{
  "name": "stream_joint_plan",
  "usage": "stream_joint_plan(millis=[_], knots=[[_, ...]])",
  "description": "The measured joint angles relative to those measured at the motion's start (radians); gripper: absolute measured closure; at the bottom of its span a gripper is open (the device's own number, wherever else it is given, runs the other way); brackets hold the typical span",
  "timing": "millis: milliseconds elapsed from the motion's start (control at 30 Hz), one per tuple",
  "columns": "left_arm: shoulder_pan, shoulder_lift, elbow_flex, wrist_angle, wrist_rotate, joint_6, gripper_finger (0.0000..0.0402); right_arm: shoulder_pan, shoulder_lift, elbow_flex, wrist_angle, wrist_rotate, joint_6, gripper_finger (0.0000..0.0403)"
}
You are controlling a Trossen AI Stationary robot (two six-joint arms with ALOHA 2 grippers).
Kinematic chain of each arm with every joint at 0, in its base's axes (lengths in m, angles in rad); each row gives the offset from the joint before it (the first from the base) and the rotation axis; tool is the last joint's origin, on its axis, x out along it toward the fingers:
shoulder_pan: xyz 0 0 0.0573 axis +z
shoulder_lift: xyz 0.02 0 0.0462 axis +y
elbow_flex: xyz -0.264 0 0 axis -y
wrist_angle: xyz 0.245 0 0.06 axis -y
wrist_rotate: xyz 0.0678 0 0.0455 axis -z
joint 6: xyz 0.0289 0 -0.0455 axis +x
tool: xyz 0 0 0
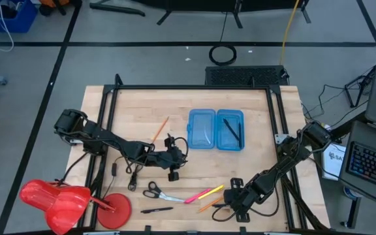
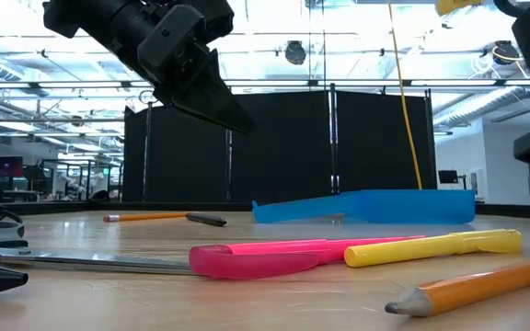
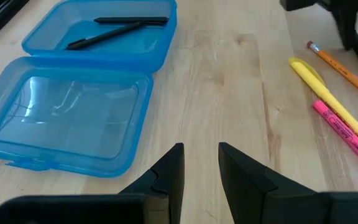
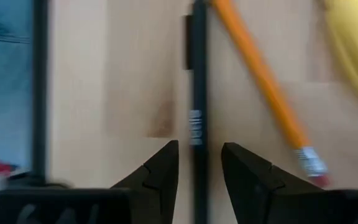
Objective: Pick & place school supplies into a supply box
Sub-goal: Put the black pen into the blue supply box
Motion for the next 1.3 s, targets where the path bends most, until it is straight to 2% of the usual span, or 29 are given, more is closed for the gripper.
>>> stream_joint_plan(millis=[467, 800, 900, 1167, 1300], knots=[[0.000, 0.000, 0.000, 0.000, 0.000, 0.001, 0.0298, -0.001, 0.016, 0.000, 0.002, -0.016, -0.033, 0.0289], [0.000, 0.000, 0.000, 0.000, 0.000, 0.002, 0.0298, -0.002, 0.075, -0.001, 0.008, -0.018, -0.051, 0.0290], [0.000, 0.000, 0.000, 0.000, 0.000, 0.002, 0.0298, -0.002, 0.075, -0.002, 0.021, -0.018, -0.068, 0.0306], [0.000, 0.001, -0.008, 0.007, 0.000, 0.002, 0.0298, -0.001, 0.076, -0.002, 0.029, -0.028, -0.087, 0.0386], [0.000, 0.001, -0.008, 0.009, -0.001, 0.002, 0.0298, -0.004, 0.076, -0.002, 0.029, -0.030, -0.089, 0.0389]])
